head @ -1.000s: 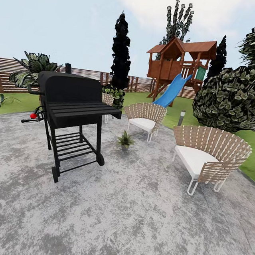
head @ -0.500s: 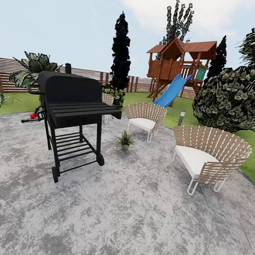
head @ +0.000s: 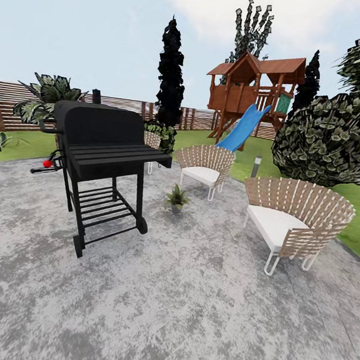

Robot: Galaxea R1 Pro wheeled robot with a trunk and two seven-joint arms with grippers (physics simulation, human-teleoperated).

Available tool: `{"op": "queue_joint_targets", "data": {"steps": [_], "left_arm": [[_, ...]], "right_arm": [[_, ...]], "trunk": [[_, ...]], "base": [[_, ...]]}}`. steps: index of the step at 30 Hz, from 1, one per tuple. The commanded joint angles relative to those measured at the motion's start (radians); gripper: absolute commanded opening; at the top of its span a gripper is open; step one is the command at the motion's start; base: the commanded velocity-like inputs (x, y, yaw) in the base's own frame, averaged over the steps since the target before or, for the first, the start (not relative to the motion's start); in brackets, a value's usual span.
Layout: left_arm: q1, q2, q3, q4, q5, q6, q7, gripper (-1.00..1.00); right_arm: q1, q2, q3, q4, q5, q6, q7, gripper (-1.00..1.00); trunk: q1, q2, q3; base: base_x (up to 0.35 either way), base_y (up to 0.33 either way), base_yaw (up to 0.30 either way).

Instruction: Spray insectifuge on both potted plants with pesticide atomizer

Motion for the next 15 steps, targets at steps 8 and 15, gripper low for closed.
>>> {"op": "queue_joint_targets", "data": {"steps": [8, 15], "left_arm": [[0.002, 0.003, 0.006, 0.010, 0.005, -0.007, 0.001, 1.00], [0.004, 0.004, 0.009, 0.011, 0.007, -0.022, 0.002, 1.00]], "right_arm": [[-0.001, 0.001, 0.000, -0.004, 0.002, -0.005, -0.002, 1.00], [-0.001, 0.003, 0.000, -0.003, 0.001, -0.006, -0.005, 1.00]], "trunk": [[0.000, -0.001, -0.001], [0.000, -0.001, -0.001]], "base": [[-0.257, 0.101, 0.000], [-0.295, 0.185, -0.111]]}}
